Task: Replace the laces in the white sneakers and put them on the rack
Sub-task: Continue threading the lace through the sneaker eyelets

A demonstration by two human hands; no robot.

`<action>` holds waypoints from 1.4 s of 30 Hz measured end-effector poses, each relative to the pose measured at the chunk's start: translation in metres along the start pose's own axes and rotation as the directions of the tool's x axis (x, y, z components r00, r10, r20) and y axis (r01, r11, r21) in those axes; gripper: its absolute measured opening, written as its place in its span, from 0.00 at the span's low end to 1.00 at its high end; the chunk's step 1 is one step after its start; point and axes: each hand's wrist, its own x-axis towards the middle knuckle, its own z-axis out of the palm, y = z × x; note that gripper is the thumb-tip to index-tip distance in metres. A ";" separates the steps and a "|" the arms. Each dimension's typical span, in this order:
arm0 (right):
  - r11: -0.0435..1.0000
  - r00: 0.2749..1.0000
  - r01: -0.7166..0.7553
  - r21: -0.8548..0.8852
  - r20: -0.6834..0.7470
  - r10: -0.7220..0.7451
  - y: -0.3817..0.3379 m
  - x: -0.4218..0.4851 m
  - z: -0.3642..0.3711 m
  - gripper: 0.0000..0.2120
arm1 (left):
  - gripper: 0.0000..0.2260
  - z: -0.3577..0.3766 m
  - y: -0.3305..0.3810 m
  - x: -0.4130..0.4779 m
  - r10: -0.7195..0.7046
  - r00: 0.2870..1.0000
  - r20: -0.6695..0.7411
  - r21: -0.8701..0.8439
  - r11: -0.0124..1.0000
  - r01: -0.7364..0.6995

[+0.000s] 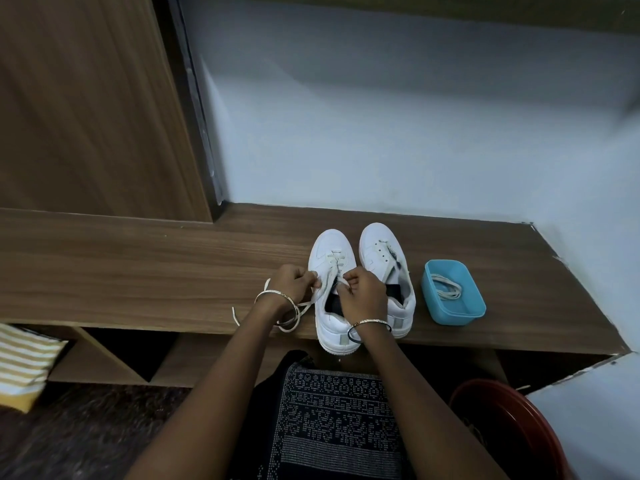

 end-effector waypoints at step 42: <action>0.630 0.924 -0.298 0.717 0.383 0.001 -0.071 -0.023 -0.051 0.14 | 0.11 -0.035 0.097 -0.022 -0.019 0.999 -0.038 -0.478 0.878 -0.002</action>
